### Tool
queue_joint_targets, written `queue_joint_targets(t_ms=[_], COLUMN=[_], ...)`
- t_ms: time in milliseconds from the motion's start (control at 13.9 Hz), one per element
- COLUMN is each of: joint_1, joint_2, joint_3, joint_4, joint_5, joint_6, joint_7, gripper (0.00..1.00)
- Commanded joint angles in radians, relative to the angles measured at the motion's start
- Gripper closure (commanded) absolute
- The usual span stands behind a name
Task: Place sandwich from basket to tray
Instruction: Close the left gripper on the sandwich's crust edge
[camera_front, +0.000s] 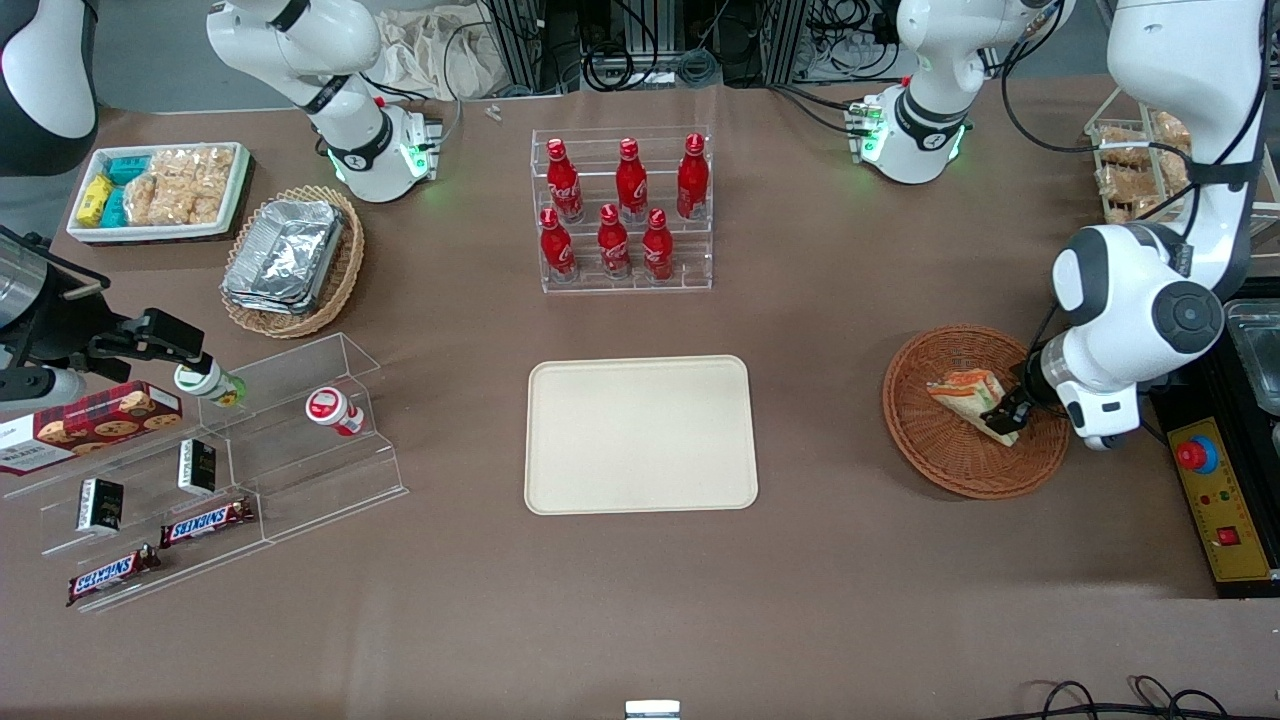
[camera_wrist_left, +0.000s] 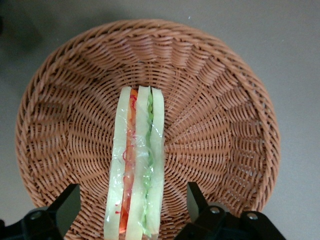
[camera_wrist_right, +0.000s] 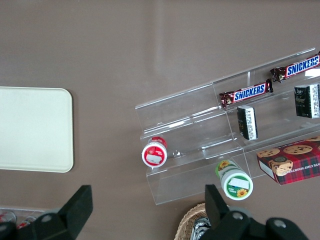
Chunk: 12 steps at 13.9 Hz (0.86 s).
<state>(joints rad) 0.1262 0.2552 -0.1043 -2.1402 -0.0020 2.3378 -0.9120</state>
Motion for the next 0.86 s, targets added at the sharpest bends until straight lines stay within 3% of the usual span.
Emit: queue_joint_targets(t_ms=[0,792], joint_1=[-0.003,-0.011], joint_2=[-0.014,0.013], joint_3=[-0.002,-0.003], joint_4=[-0.044,-0.084], joint_5=[-0.016,-0.055], joint_6=[0.051,0.141], joint_7=[-0.024,-0.031], gripper=[0.05,0.06])
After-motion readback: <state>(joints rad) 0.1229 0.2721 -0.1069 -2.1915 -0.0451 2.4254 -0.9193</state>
